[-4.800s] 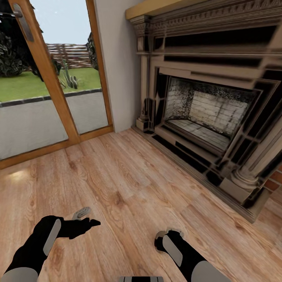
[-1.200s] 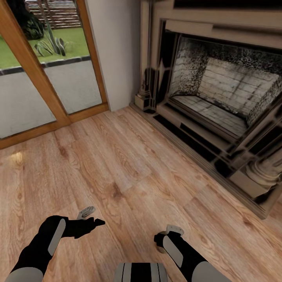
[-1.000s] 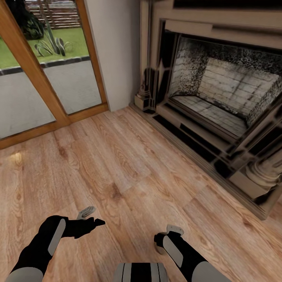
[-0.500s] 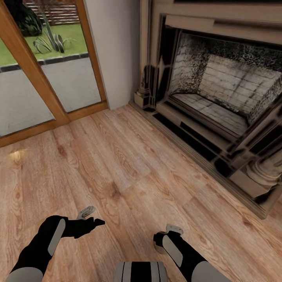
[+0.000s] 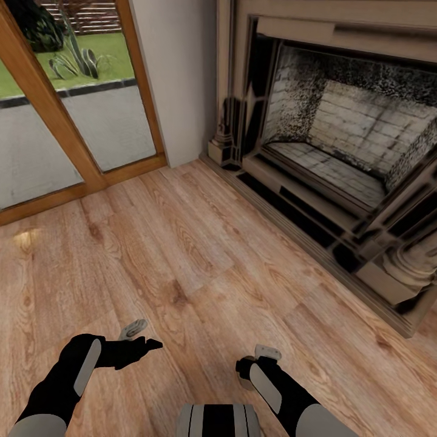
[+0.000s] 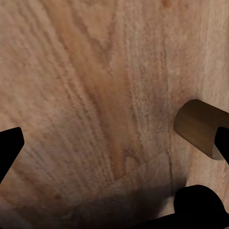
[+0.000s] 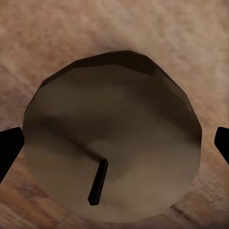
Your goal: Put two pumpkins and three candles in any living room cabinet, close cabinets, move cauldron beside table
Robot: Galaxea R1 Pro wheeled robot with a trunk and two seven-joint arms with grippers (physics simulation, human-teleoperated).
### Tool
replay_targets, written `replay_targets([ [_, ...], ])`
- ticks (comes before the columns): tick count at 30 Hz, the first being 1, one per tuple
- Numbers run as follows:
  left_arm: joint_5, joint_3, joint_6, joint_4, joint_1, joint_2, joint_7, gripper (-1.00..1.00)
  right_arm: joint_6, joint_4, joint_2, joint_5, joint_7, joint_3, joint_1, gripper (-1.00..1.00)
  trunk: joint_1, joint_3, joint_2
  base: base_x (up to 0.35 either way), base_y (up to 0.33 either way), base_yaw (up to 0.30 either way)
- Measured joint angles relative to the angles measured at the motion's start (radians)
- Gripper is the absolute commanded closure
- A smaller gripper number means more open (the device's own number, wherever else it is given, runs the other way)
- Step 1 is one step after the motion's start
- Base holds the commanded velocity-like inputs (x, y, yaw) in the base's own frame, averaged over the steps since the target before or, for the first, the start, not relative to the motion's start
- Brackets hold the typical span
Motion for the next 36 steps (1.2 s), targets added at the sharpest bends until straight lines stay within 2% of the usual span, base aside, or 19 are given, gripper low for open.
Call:
replay_targets([
  [8, 0.000, 0.000, 0.000, 0.000, 0.000, 0.000, 0.000, -1.00, 0.000, 0.000, 0.000, 0.000, 0.000, 0.001, 0.000, -1.00, 0.000, 0.000, 0.000, 0.000, 0.000, 0.000],
  [9, 0.000, 0.000, 0.000, 0.000, 0.000, 0.000, 0.000, -1.00, 0.000, 0.000, 0.000, 0.000, 0.000, 0.002, 0.000, 1.00, 0.000, 0.000, 0.000, 0.000, 0.000, 0.000],
  [36, 0.000, 0.000, 0.000, 0.000, 0.000, -0.005, 0.000, -1.00, 0.002, 0.000, 0.000, 0.005, 0.000, 0.002, 0.000, 1.00, 0.000, 0.000, 0.000, 0.000, 0.000, 0.000],
])
